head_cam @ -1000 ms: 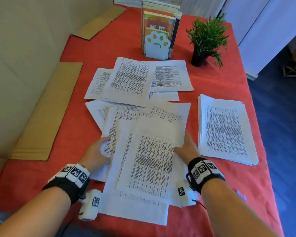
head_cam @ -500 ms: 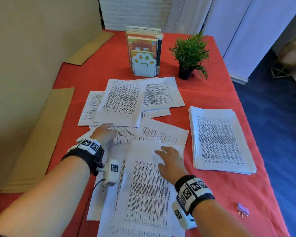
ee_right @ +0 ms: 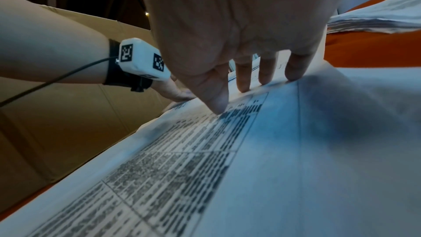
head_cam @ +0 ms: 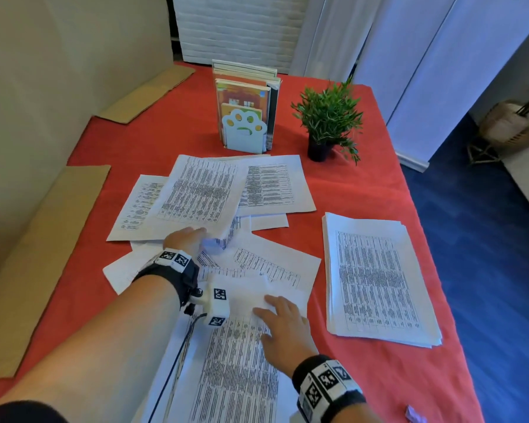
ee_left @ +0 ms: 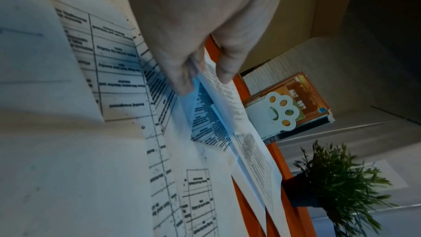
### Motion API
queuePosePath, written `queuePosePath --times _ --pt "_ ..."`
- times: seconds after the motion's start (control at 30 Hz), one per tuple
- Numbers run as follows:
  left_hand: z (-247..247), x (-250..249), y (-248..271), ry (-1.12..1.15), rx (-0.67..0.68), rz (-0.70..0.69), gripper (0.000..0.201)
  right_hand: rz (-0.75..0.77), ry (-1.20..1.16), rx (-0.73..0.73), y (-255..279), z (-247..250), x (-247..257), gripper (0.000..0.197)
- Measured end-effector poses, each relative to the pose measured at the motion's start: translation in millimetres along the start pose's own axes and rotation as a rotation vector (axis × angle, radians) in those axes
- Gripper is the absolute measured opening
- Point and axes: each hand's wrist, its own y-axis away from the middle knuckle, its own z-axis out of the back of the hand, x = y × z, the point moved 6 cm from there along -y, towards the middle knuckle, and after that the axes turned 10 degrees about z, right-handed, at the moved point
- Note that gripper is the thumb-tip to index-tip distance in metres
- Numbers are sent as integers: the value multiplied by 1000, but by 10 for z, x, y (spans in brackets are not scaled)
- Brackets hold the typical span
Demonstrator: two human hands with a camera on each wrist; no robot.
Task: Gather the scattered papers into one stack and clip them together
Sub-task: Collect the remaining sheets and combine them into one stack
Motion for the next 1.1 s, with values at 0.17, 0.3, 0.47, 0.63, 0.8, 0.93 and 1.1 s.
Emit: queuePosePath --times 0.17,0.3,0.47,0.63,0.8,0.93,1.1 --pt "175 424 164 454 -129 144 25 -5 4 17 -81 93 -76 45" --pt "229 847 660 441 -122 84 39 -46 -73 10 -151 113 -149 38" --pt "197 1448 1227 331 104 70 82 -181 -423 -216 -125 237 -218 45" --pt "136 1845 1570 317 212 145 113 -371 -696 -301 -18 208 -290 46" --pt "130 1988 1649 479 200 156 96 -436 -767 -255 137 133 -123 42" --pt "272 1983 1517 569 33 101 75 -407 -641 -257 317 133 -44 79" --pt "310 1889 1454 440 52 45 67 -384 -649 -290 433 179 -90 30"
